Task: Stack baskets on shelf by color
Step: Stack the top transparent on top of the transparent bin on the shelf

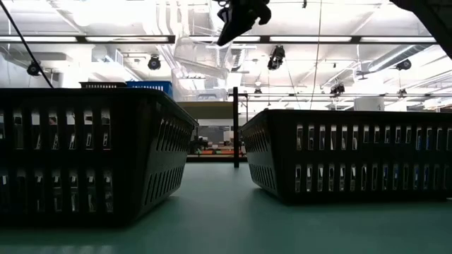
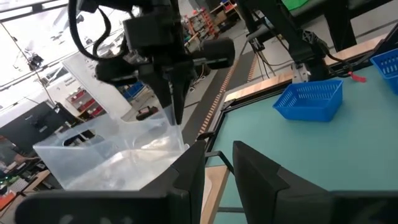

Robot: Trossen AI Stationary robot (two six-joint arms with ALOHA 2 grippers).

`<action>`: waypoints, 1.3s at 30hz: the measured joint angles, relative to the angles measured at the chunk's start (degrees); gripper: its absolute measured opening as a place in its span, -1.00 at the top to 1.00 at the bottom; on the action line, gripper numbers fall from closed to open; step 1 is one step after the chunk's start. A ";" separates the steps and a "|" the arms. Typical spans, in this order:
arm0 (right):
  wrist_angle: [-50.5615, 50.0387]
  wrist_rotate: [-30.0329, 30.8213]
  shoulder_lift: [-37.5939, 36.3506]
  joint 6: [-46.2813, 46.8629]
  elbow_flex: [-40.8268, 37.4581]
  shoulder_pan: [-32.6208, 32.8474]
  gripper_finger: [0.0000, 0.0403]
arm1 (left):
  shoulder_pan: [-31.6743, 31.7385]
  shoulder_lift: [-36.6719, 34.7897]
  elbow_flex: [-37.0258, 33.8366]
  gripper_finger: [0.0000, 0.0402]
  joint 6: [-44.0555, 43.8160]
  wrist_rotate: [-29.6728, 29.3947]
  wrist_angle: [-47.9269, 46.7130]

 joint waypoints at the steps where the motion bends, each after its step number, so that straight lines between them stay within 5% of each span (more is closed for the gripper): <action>1: 0.03 -0.01 0.20 -0.32 0.00 0.00 0.95 | 0.00 -0.02 0.00 0.66 0.00 0.00 0.02; 16: -0.12 0.62 2.74 -2.76 -0.02 0.00 0.89 | -0.04 0.00 0.00 0.66 0.37 0.00 0.00; 39: -0.56 3.51 2.30 5.09 1.34 0.04 0.40 | 0.00 0.00 -0.02 0.66 1.48 0.00 0.02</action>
